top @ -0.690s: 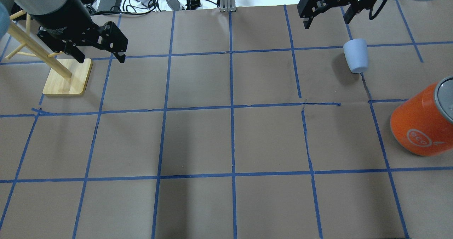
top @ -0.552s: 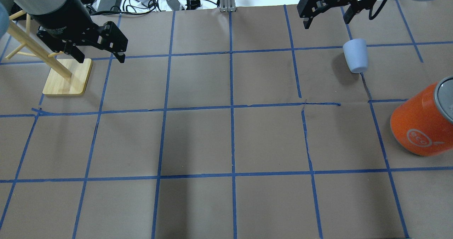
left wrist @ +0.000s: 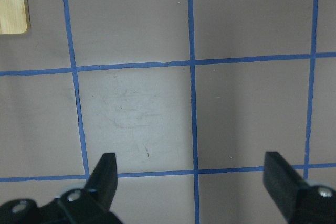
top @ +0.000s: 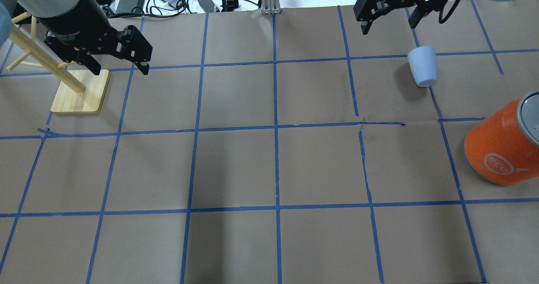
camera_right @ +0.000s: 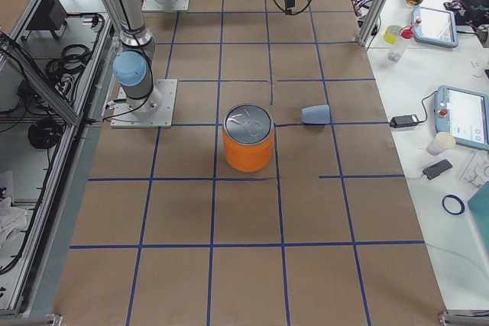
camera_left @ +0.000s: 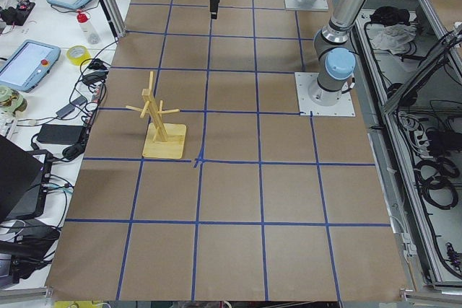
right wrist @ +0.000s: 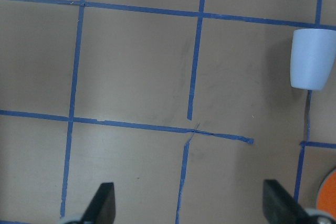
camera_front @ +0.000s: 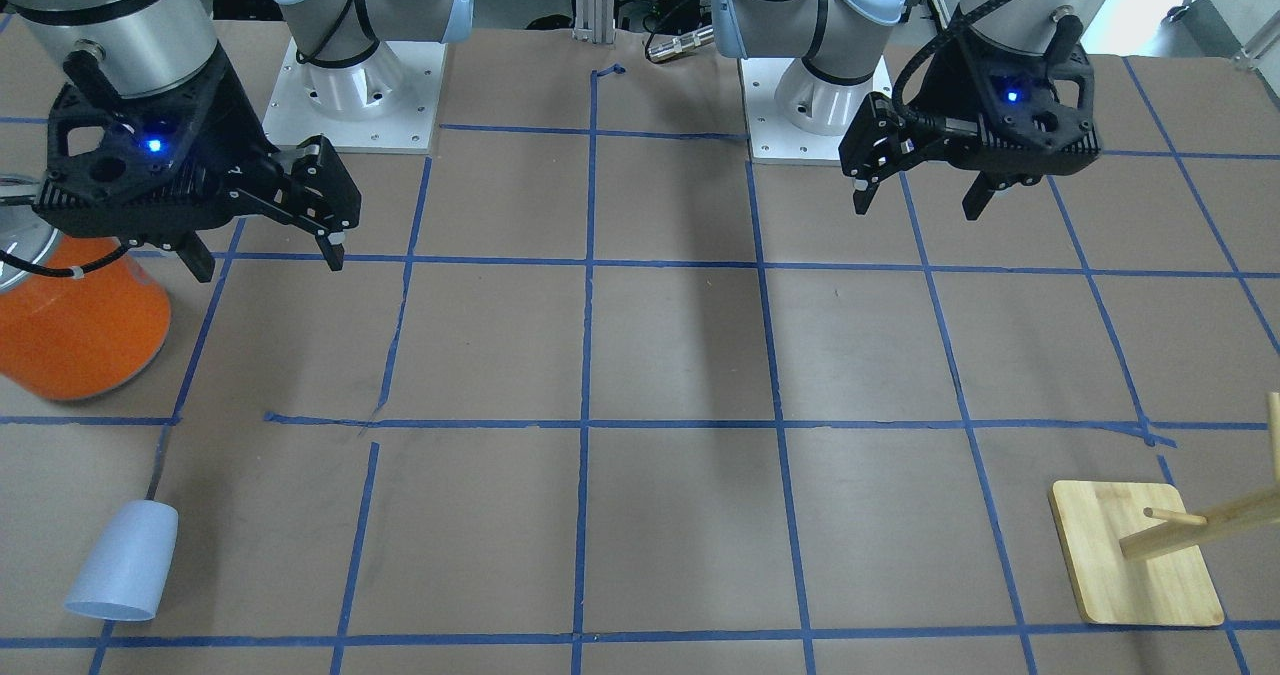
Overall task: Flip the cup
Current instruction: 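Move the right gripper over the upside-down light-blue cup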
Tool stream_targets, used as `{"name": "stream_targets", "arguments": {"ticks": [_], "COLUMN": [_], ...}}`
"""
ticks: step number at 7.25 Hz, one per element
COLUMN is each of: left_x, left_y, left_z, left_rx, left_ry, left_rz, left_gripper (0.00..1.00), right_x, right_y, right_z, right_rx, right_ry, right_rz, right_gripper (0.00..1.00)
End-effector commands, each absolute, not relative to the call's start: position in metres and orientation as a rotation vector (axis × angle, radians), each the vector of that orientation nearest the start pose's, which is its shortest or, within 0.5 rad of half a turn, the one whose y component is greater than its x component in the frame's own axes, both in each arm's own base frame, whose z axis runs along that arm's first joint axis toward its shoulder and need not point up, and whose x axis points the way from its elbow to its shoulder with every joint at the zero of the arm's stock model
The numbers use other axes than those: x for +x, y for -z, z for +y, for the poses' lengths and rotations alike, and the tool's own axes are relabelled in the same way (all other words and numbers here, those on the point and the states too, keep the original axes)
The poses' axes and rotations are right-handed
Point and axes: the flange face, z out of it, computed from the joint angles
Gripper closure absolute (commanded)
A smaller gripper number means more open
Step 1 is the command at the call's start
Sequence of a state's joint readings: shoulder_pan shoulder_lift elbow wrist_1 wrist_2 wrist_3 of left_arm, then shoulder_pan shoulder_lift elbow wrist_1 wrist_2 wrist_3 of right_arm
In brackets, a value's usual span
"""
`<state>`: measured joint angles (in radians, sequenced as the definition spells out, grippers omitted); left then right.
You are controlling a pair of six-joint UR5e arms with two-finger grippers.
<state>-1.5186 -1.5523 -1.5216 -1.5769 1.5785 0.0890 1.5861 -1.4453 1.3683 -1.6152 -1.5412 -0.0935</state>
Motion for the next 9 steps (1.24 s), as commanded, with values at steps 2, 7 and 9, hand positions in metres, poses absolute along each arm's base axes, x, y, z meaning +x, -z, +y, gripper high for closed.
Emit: {"name": "stream_targets", "arguments": {"ticks": [2, 7, 9], "left_x": [-0.107, -0.107, -0.107], "left_y": [-0.52, -0.52, -0.52], "left_z": [-0.495, -0.495, -0.495], "left_rx": [0.057, 0.06, 0.06], "left_ry": [0.093, 0.09, 0.092], "left_rz": [3.128, 3.128, 3.128], "left_gripper": [0.0, 0.0, 0.0], "right_x": [0.134, -0.028, -0.069], "right_y": [-0.526, -0.403, -0.322], "right_z": [-0.566, -0.678, -0.711], "right_rx": [-0.167, 0.13, -0.007], "right_ry": [0.196, 0.046, 0.045], "right_rz": [3.115, 3.115, 3.115], "right_gripper": [0.0, 0.0, 0.0]}}
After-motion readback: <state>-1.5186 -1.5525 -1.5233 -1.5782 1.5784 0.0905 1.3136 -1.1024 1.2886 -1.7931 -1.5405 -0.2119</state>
